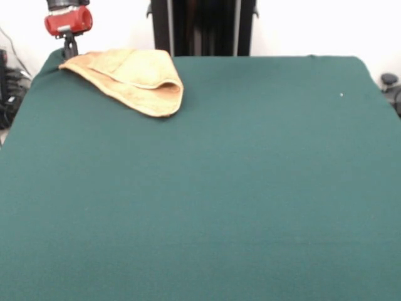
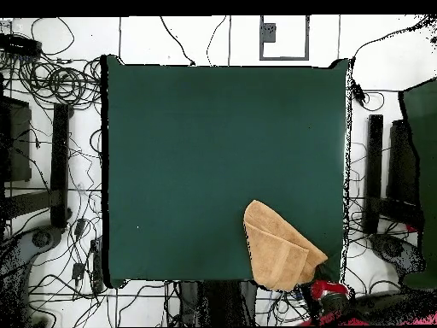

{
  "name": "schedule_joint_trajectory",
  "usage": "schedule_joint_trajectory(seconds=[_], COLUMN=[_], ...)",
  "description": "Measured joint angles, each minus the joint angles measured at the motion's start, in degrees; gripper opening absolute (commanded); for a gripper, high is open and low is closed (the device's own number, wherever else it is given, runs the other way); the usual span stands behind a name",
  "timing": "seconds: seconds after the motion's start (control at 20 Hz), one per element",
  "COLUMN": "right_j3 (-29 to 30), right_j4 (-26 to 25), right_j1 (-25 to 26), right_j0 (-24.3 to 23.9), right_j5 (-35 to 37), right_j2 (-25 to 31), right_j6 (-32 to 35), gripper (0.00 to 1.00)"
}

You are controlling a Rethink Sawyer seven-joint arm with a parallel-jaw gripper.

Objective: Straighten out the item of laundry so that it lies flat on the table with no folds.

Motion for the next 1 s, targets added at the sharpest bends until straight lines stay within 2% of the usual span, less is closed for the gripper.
schedule_joint_trajectory(seconds=[0.1, 0.15, 0.35, 0.5, 0.55, 0.7, 1.0], right_j3=[-0.5, -1.0, -1.5, -1.5, -1.5, -1.6, -1.6], right_j4=[-0.6, -1.5, -3.3, -3.4, -3.2, -0.8, 3.8], right_j1=[-0.1, -0.2, -0.5, -0.5, -0.5, -0.1, 1.2], right_j0=[2.9, 6.9, 16.6, 21.2, 23.9, 26.2, 27.4], right_j5=[2.0, 5.3, 15.5, 21.7, 26.1, 31.1, 34.0], right_j2=[-1.4, -3.0, -5.8, -6.5, -6.8, -7.4, -9.1], right_j6=[0.0, 0.0, 0.0, 0.0, 0.0, 0.0, 0.0], gripper=[0.0, 0.0, 0.0, 0.0, 0.0, 0.0, 0.0])
